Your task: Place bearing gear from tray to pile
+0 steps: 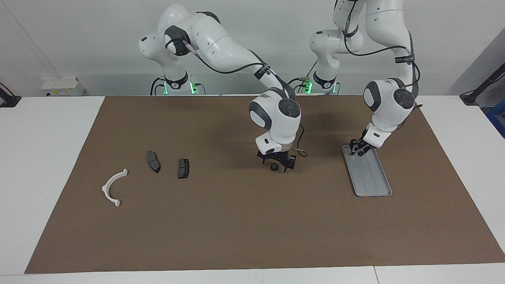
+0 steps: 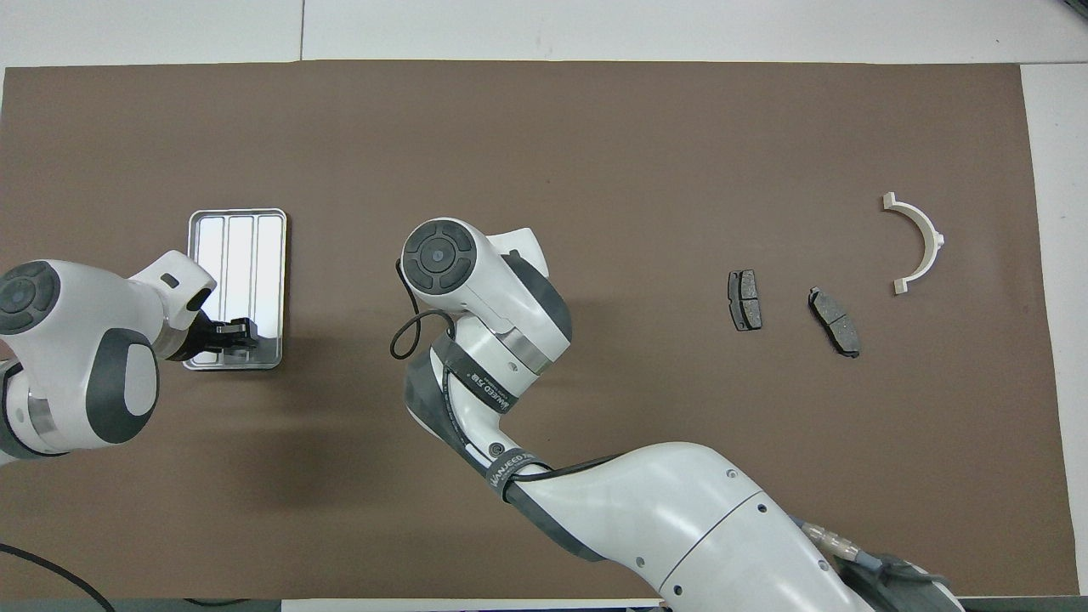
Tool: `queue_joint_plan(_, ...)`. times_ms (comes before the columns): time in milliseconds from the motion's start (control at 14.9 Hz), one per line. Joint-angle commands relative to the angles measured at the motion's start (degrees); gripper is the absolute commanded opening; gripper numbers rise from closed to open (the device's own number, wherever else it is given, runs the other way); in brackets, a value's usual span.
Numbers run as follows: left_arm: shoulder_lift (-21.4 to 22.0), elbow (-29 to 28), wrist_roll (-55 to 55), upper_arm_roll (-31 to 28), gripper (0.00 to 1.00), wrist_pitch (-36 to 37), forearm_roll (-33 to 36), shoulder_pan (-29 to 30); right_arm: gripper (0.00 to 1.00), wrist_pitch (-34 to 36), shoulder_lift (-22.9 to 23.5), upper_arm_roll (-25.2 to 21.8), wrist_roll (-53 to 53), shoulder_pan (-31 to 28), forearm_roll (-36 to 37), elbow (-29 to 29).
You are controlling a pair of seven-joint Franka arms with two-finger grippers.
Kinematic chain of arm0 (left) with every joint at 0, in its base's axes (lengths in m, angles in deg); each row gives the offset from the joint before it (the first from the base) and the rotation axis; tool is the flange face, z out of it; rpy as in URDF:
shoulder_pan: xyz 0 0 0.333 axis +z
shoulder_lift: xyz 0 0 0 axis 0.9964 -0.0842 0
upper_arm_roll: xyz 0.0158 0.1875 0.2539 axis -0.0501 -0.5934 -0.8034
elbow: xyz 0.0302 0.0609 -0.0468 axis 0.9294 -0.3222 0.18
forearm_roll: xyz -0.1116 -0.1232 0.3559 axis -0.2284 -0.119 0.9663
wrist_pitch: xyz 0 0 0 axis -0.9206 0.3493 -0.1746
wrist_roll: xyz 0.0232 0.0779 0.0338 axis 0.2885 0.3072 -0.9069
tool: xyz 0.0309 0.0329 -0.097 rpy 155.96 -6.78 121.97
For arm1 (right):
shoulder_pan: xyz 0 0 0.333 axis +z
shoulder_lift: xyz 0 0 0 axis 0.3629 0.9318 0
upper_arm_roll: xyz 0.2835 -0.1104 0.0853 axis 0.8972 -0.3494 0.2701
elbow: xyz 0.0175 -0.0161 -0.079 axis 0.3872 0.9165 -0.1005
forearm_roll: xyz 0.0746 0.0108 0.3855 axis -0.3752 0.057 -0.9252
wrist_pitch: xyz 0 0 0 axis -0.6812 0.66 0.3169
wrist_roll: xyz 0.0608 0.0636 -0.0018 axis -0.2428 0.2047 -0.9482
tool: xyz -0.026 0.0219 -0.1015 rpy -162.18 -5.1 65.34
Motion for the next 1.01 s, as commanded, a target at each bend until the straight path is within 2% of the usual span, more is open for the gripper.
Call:
queue_joint_plan(0, 0.28, -1.11, 0.02, 0.17, 0.4, -1.63, 0.55, 0.22, 0.98, 0.22, 1.02, 0.15, 0.75, -1.33, -0.16, -1.5)
queue_joint_plan(201, 0.19, -0.24, -0.24, 0.17, 0.07, -0.41, 0.37, 0.22, 0.96, -1.26, 0.93, 0.15, 0.75, -1.34, -3.75, -1.23)
queue_joint_plan(268, 0.02, 1.34, -1.63, 0.17, 0.04, 1.34, 0.11, -0.21, 0.96, -1.97, 0.93, 0.15, 0.75, -1.34, -4.29, -0.97)
queue_joint_plan(403, -1.3, 7.39, -6.63, 0.61, 0.04, 7.3, -0.07, -0.91, 0.96, -1.89, 0.75, 0.15, 0.75, -0.81, -4.82, -0.79)
queue_joint_plan(537, -2.44, 12.84, -13.13, 0.61, 0.04, 12.14, -0.07, -4.51, 0.95, -2.41, 0.75, 0.15, 0.66, -0.99, -4.64, 0.17)
queue_joint_plan(671, -2.71, 14.88, -16.4, 0.7, 0.04, 13.65, -0.15, -5.83, 0.95, -4.96, 0.49, 0.15, 0.66, -0.99, -4.73, 2.44)
queue_joint_plan(939, -1.92, 17.6, -17.64, 0.7, 0.04, 18.48, -0.24, -6.37, 0.91, -5.06, 0.14, 0.15, 0.66, -0.99, -4.73, 3.25)
